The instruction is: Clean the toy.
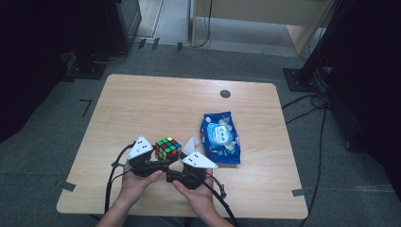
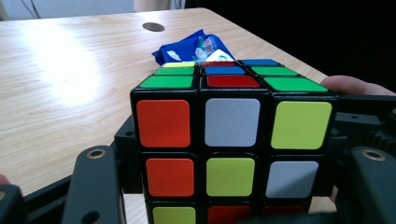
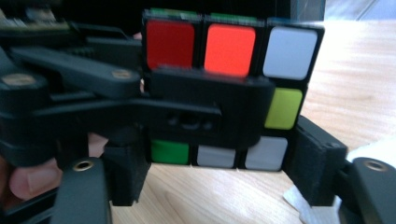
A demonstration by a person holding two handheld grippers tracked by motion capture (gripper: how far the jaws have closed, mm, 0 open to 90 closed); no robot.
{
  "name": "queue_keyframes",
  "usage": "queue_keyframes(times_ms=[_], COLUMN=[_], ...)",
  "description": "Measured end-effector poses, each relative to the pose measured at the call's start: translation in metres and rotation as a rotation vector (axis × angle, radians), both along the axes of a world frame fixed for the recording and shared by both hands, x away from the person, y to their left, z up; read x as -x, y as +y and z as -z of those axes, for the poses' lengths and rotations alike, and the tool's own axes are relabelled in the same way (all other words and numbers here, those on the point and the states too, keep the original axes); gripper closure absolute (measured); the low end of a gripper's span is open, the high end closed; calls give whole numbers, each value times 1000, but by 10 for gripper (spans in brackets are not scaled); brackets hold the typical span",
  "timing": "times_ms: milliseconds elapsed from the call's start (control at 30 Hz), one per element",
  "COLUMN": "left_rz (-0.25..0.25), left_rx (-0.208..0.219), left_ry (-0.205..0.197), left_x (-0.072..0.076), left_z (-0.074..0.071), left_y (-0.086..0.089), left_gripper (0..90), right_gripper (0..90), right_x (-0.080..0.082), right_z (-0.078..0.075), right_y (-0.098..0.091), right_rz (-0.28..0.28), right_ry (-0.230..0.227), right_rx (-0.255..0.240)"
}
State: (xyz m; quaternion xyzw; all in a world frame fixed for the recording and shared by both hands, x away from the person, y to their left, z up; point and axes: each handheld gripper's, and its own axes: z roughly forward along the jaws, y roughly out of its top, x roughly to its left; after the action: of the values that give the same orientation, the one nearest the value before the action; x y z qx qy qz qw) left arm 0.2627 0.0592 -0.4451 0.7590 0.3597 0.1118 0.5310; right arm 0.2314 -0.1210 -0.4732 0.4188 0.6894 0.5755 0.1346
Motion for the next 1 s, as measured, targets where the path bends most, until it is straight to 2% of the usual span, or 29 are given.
queue_keyframes(times_ms=[100, 133, 167, 267, 300, 400, 567, 633, 733, 867, 1000], left_rz=[5, 5, 14, 21, 21, 24, 34, 19, 20, 27, 38], left_rx=[42, 42, 56, 60, 72, 79, 80, 71, 49, 59, 73], left_ry=[14, 14, 36, 52, 57, 57, 43, 40, 34, 30, 26], left_x=[-1, -1, -3, -4, -4, -4, -2, -1, 2, 2, 2], left_z=[-1, -1, -1, 0, -1, -2, -5, -6, -4, -4, -4], left_y=[3, 3, 4, 5, 7, 8, 9, 6, -1, -1, 0], left_gripper=[341, 340, 340, 337, 334, 333, 340, 341, 341, 341, 335], right_gripper=[340, 340, 343, 343, 344, 344, 344, 341, 315, 343, 345], right_x=[3, 3, 4, 4, 5, 8, 11, 12, 11, 10, 11], right_z=[-2, -2, -2, -1, -1, 0, 0, -1, -1, -1, -4], right_y=[0, 0, 0, 0, 1, 2, 4, 4, 4, 1, 1], right_rz=[10, 10, 11, 12, 9, 10, 12, 25, 47, 42, 36], right_ry=[-26, -26, -43, -53, -66, -86, -149, -154, -142, -148, -145], right_rx=[-5, -5, 12, 29, 53, 75, 133, 132, 105, 94, 103])
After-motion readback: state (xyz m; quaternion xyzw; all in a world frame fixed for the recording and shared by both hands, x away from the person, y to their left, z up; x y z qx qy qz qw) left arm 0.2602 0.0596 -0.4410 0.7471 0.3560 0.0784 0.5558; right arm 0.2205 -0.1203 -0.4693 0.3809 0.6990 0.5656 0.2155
